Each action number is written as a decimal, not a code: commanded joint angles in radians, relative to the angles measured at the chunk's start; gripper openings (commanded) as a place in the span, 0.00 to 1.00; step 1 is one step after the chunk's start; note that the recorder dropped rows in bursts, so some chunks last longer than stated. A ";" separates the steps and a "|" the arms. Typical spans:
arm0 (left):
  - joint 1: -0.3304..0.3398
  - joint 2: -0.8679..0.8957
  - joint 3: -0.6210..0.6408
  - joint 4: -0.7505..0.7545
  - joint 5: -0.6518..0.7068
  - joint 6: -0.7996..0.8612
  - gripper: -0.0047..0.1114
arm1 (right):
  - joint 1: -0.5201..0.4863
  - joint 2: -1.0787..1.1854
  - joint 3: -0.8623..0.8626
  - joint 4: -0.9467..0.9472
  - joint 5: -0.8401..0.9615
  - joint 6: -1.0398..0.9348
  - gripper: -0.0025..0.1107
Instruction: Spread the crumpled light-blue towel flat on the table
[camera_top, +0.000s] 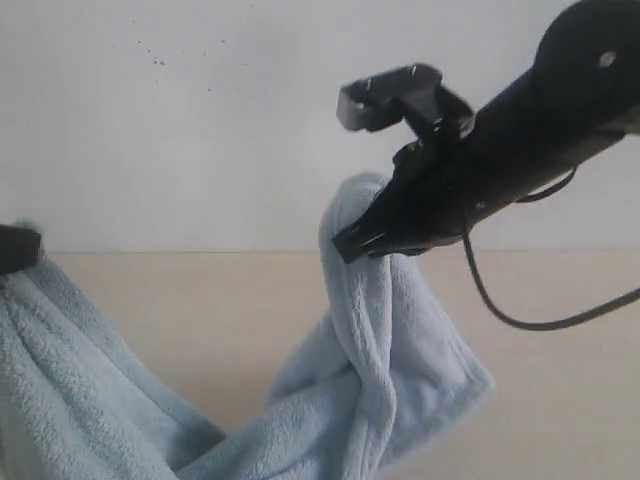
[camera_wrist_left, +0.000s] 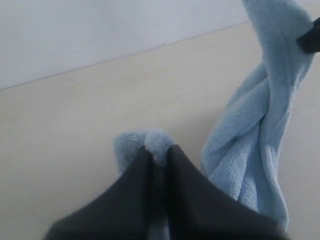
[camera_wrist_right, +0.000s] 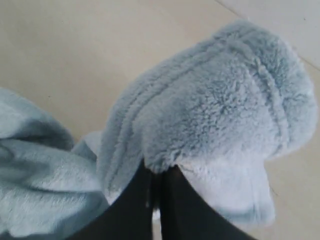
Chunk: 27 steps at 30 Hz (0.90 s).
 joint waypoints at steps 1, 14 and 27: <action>-0.001 -0.005 0.005 -0.006 0.003 0.003 0.10 | -0.011 -0.165 0.102 -0.070 0.097 0.056 0.02; -0.001 -0.005 0.005 -0.025 0.003 0.003 0.10 | -0.132 -0.553 0.767 -0.185 0.231 0.239 0.10; -0.001 -0.005 0.005 -0.025 0.003 0.003 0.10 | -0.132 -0.590 0.680 -0.188 0.117 0.225 0.54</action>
